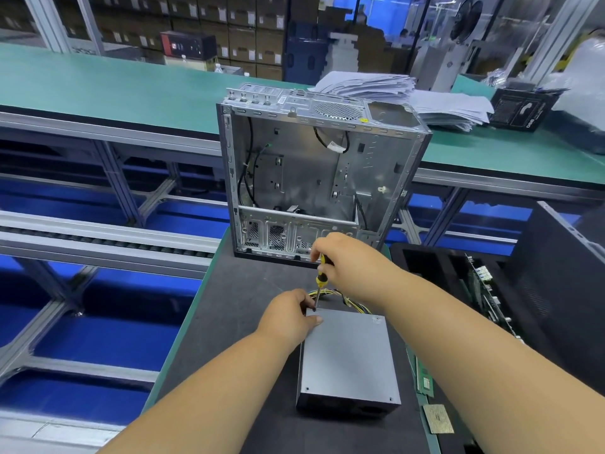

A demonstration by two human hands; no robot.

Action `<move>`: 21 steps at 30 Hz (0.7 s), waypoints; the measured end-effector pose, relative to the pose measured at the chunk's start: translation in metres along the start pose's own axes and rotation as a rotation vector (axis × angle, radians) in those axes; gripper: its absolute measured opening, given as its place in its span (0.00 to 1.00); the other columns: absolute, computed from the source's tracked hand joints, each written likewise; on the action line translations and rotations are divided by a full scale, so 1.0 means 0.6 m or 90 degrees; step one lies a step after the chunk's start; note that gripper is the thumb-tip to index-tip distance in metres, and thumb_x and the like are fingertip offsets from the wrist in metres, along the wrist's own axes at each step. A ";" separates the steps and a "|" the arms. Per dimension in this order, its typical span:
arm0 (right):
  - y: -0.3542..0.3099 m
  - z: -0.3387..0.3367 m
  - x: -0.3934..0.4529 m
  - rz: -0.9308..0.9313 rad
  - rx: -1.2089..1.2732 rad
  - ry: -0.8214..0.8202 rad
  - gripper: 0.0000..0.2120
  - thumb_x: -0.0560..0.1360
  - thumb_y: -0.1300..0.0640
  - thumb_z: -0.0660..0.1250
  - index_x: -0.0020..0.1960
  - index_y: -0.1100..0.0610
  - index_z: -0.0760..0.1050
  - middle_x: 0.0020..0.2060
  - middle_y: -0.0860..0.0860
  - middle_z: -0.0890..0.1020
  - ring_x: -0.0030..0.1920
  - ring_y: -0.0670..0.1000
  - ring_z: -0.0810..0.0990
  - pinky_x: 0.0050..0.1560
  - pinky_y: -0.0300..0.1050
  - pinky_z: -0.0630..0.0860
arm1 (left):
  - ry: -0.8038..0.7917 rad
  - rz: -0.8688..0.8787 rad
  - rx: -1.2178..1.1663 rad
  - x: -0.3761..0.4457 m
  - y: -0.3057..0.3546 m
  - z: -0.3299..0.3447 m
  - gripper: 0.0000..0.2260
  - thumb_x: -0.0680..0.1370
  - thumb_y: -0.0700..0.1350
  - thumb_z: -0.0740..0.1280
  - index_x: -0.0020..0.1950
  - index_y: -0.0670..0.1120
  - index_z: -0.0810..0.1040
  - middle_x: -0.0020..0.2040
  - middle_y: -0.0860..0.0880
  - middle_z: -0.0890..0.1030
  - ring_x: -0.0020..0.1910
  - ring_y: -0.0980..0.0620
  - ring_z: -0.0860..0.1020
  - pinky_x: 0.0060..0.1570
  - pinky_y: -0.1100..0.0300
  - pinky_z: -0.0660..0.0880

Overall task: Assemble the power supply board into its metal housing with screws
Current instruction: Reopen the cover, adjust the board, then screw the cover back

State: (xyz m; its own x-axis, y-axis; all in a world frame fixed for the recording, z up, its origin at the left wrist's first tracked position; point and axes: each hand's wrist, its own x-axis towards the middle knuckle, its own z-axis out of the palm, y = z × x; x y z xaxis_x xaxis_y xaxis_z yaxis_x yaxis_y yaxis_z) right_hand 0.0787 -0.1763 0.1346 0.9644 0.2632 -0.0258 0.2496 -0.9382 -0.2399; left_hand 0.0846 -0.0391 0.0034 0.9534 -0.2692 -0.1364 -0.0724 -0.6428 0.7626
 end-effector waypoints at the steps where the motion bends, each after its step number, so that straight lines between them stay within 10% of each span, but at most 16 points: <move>1: -0.001 -0.003 -0.002 -0.005 -0.008 -0.020 0.12 0.79 0.64 0.62 0.59 0.52 0.73 0.53 0.50 0.72 0.47 0.53 0.76 0.49 0.51 0.76 | 0.000 -0.001 0.003 0.000 0.000 0.000 0.09 0.73 0.49 0.75 0.49 0.51 0.77 0.40 0.54 0.75 0.41 0.54 0.75 0.40 0.61 0.70; 7: -0.011 -0.026 0.011 -0.006 -0.098 -0.070 0.09 0.80 0.57 0.63 0.59 0.56 0.73 0.52 0.52 0.75 0.52 0.55 0.76 0.47 0.48 0.71 | -0.003 -0.009 0.004 0.001 0.000 -0.001 0.10 0.72 0.49 0.75 0.49 0.50 0.78 0.40 0.54 0.75 0.40 0.54 0.75 0.39 0.61 0.71; 16: -0.019 -0.008 0.017 0.187 -0.294 0.061 0.24 0.80 0.40 0.55 0.31 0.54 0.65 0.29 0.50 0.69 0.28 0.50 0.66 0.28 0.40 0.61 | -0.001 -0.007 0.024 -0.001 0.005 -0.002 0.09 0.73 0.50 0.74 0.48 0.52 0.77 0.44 0.54 0.77 0.44 0.54 0.75 0.37 0.62 0.68; 21: -0.020 0.000 0.011 0.182 -0.168 0.074 0.18 0.80 0.44 0.55 0.40 0.56 0.69 0.38 0.51 0.73 0.36 0.53 0.72 0.34 0.45 0.66 | 0.000 -0.002 0.008 -0.002 0.003 -0.002 0.09 0.73 0.48 0.75 0.47 0.51 0.77 0.43 0.53 0.77 0.43 0.53 0.75 0.41 0.61 0.71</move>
State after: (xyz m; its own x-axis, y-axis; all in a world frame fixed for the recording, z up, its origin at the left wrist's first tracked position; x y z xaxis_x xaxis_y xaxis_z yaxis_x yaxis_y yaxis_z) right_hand 0.0824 -0.1634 0.1371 0.9979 -0.0296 0.0579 -0.0307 -0.9994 0.0189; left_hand 0.0837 -0.0392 0.0057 0.9536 -0.2668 -0.1395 -0.0725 -0.6532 0.7537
